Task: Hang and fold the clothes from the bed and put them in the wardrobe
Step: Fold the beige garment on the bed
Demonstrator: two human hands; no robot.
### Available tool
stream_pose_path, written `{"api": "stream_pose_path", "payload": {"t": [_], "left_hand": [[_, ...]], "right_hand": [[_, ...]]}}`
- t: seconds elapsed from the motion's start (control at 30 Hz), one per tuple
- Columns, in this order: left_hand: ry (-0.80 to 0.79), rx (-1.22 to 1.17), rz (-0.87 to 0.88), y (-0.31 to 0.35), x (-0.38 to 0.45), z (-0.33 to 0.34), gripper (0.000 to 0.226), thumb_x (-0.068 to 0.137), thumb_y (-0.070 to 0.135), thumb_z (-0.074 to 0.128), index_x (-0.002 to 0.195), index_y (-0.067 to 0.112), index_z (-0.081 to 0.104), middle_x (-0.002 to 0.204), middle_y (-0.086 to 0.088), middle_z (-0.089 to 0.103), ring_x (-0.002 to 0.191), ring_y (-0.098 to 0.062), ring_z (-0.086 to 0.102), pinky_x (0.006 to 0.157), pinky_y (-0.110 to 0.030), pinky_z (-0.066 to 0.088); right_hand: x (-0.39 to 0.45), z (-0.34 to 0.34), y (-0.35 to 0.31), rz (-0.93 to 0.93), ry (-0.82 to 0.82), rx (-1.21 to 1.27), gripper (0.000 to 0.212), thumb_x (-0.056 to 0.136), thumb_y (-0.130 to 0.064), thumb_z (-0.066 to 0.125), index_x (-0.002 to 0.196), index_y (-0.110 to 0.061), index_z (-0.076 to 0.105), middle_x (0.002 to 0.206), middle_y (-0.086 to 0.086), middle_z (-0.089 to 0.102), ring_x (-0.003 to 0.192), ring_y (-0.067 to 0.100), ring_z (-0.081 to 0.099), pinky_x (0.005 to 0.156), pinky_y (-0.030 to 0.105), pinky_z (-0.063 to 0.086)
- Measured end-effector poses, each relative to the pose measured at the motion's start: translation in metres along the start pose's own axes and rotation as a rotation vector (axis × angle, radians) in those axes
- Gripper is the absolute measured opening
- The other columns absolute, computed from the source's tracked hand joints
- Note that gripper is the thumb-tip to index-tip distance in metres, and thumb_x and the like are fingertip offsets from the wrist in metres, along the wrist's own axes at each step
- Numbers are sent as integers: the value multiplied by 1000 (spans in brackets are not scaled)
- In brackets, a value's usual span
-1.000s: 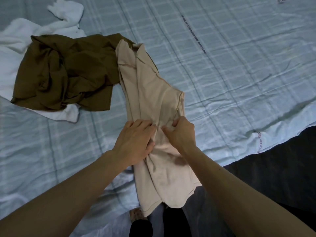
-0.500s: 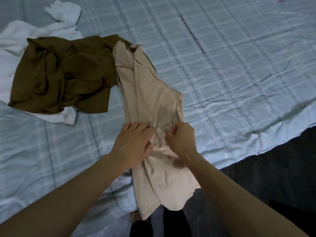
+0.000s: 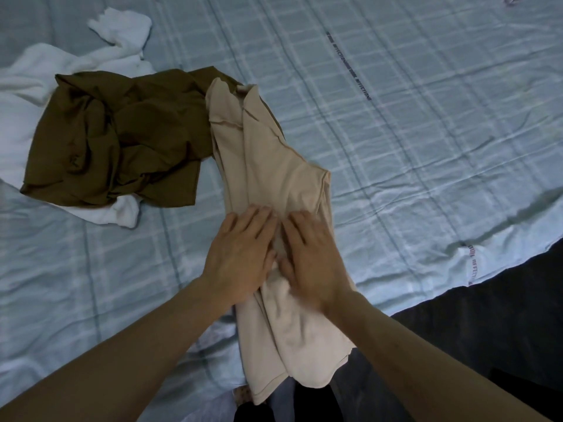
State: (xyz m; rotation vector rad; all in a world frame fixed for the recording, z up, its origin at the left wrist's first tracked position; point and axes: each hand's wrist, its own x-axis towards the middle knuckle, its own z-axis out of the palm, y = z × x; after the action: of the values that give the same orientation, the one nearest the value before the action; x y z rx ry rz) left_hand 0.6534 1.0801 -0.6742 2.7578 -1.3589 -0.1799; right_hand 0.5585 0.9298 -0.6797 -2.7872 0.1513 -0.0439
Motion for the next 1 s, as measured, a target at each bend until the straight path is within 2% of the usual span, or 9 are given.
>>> {"api": "stream_pose_path", "payload": {"t": [0.1, 0.23, 0.33, 0.43, 0.5, 0.57, 0.73, 0.87, 1.0], "left_hand": [[-160, 15, -67, -6, -4, 13, 73, 96, 55, 15, 157, 16, 20, 166, -2, 14, 153, -23, 12, 121, -52, 14], [-256, 87, -170, -6, -3, 10, 78, 95, 61, 8, 156, 15, -8, 164, -2, -14, 153, -21, -11, 120, -54, -6], [-259, 104, -244, -6, 10, -1, 71, 101, 53, 18, 157, 13, 2, 165, -5, -6, 153, -26, 0, 119, -56, -4], [-132, 22, -237, -9, 30, -22, 61, 92, 45, 26, 126, 8, 61, 134, -12, 57, 124, -31, 49, 108, -55, 33], [-36, -80, -282, -21, 46, -31, 47, 87, 44, 26, 91, 15, 63, 103, -7, 63, 97, -29, 57, 84, -46, 46], [-33, -176, -366, -37, 64, -42, 37, 86, 44, 21, 76, 21, 49, 92, -4, 58, 90, -28, 55, 75, -42, 45], [199, -498, -528, -73, 103, -61, 37, 89, 33, 51, 114, 7, 59, 109, -12, 59, 98, -29, 56, 86, -45, 49], [262, -550, -448, -106, 146, -76, 27, 90, 20, 62, 115, 15, 56, 110, -2, 55, 99, -20, 53, 88, -40, 49], [50, -287, -321, -142, 190, -88, 65, 83, 24, 69, 142, 17, 40, 146, -6, 39, 133, -26, 37, 107, -36, 36]], "right_hand": [[-11, 17, 4, 44, -203, -123, 69, 102, -56, 21, 158, -20, 7, 166, 7, -1, 152, 24, -9, 123, 47, 5], [-24, 12, 5, 16, -266, -113, 77, 97, -69, 14, 157, -26, -8, 164, 6, -18, 149, 24, -23, 121, 47, -6], [-30, 5, 11, -35, -292, -53, 79, 96, -70, 19, 159, -24, 5, 166, 9, -4, 152, 27, -10, 121, 49, 0], [-14, -14, 23, -105, -207, 44, 59, 98, -55, 37, 144, -19, 45, 148, 9, 44, 137, 30, 40, 111, 43, 30], [11, -31, 29, -126, -66, 132, 35, 96, -37, 45, 122, -18, 59, 117, 3, 59, 105, 25, 58, 87, 37, 44], [42, -45, 35, -91, 15, 180, 32, 95, -29, 43, 117, -16, 62, 107, 4, 61, 94, 24, 58, 78, 36, 46], [125, -59, 47, 134, -25, 297, 48, 92, -43, 40, 129, -17, 54, 120, 5, 58, 107, 24, 54, 91, 40, 46], [182, -56, 46, 184, -111, 335, 58, 89, -40, 64, 139, -19, 44, 128, 3, 52, 116, 20, 50, 100, 36, 44], [222, -46, 46, 243, -268, 367, 69, 81, -39, 72, 140, -20, 41, 118, -1, 53, 105, 18, 54, 90, 32, 47]]}}
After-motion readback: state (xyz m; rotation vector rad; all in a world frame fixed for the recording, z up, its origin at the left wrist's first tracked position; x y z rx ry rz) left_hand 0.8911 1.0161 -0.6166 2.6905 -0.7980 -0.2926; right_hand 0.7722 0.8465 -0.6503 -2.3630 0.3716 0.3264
